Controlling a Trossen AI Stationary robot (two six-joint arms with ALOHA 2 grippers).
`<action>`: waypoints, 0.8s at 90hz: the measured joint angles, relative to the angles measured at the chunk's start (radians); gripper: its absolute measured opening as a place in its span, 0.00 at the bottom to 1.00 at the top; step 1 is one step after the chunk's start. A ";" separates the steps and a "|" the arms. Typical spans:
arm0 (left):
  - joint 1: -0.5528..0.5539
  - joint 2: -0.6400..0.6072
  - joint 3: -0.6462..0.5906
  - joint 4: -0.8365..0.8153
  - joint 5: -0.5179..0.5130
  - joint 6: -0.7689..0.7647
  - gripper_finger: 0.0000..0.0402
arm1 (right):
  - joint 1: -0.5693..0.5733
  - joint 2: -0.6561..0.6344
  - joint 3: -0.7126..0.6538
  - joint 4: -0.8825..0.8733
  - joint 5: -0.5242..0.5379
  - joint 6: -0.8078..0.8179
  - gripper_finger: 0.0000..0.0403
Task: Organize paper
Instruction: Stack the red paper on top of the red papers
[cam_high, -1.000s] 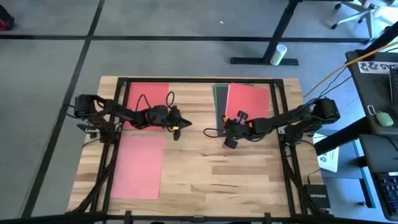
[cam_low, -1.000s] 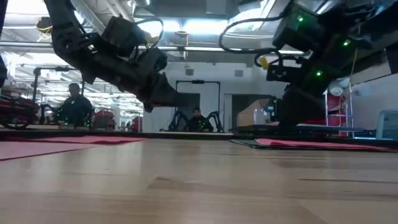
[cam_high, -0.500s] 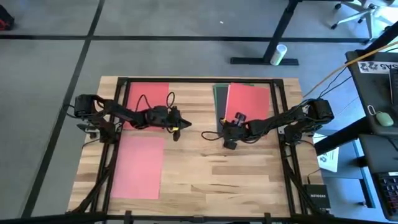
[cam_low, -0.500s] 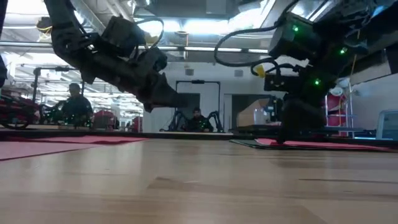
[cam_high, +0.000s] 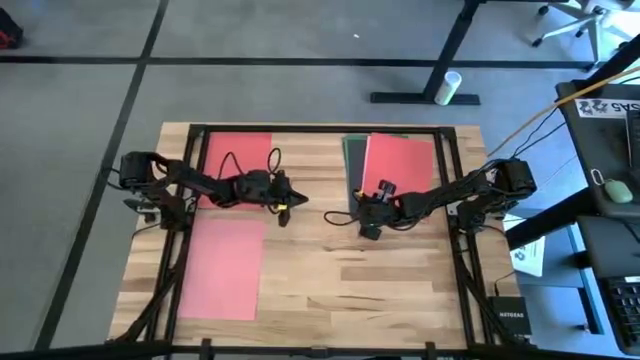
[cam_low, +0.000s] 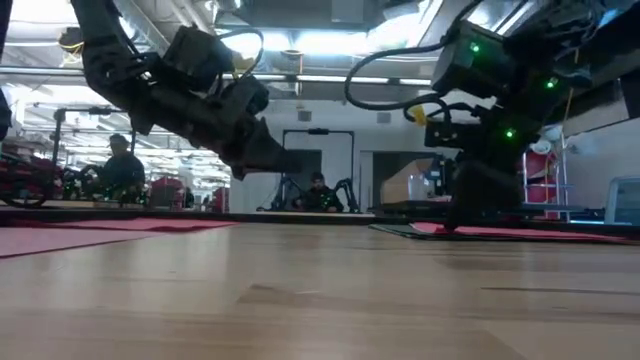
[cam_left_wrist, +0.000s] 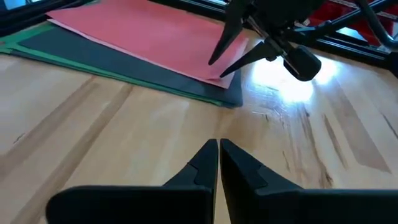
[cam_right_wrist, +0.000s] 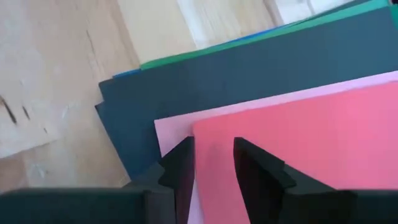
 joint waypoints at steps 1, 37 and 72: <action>0.000 0.000 0.000 0.000 0.000 0.000 0.00 | 0.000 0.000 0.000 0.000 0.000 -0.002 0.25; 0.000 0.000 0.000 0.000 -0.001 0.000 0.00 | -0.004 0.039 0.000 0.009 -0.005 -0.029 0.25; 0.000 0.000 0.000 -0.008 0.000 0.000 0.00 | -0.005 0.083 0.021 0.002 0.088 -0.032 0.22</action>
